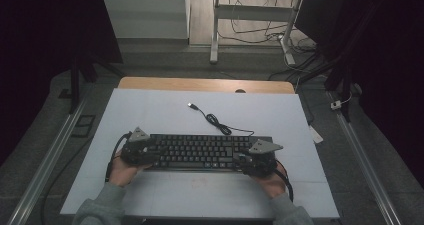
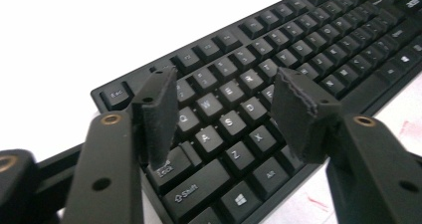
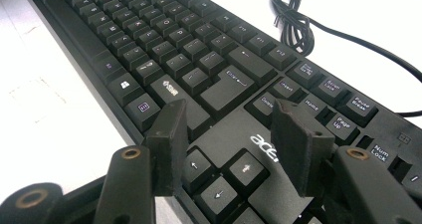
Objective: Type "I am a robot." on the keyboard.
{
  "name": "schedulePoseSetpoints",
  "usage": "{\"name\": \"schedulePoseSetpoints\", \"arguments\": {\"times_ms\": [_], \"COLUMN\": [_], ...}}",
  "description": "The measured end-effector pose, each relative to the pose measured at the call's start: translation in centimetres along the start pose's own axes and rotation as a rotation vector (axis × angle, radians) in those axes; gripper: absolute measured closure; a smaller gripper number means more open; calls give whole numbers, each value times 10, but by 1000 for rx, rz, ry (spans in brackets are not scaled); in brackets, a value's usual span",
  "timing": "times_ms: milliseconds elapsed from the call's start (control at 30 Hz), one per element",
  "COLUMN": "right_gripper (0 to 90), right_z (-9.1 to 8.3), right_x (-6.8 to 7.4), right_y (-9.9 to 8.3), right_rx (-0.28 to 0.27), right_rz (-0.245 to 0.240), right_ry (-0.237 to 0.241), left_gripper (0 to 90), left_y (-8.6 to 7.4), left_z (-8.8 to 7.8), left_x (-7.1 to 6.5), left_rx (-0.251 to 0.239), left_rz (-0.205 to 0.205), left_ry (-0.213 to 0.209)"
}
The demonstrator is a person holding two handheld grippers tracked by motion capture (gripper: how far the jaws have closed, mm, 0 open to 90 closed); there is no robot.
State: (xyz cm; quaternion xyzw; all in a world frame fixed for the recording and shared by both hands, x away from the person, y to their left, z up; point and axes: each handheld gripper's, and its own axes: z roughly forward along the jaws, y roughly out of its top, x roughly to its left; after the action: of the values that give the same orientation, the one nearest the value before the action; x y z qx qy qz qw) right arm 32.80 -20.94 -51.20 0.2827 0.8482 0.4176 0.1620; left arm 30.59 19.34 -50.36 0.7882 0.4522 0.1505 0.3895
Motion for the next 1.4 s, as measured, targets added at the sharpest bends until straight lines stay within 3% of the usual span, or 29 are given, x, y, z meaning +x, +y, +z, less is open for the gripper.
{"name": "schedulePoseSetpoints", "arguments": {"times_ms": [300,600,967,1400], "right_gripper": [486,486,485,483], "right_z": [1,2,3,3], "right_x": [0,0,1,1], "right_y": [0,0,0,-1], "right_rx": [13,17,24,28], "right_rz": [-4,-9,-16,-19], "right_ry": [-2,-2,-8,-10], "left_gripper": [609,884,890,889], "left_y": [-4,-6,-8,-9], "left_z": [4,9,18,21], "left_x": [5,6,1,1], "left_rx": [19,41,80,90], "left_rz": [-2,21,48,51], "left_ry": [12,18,25,35]}}
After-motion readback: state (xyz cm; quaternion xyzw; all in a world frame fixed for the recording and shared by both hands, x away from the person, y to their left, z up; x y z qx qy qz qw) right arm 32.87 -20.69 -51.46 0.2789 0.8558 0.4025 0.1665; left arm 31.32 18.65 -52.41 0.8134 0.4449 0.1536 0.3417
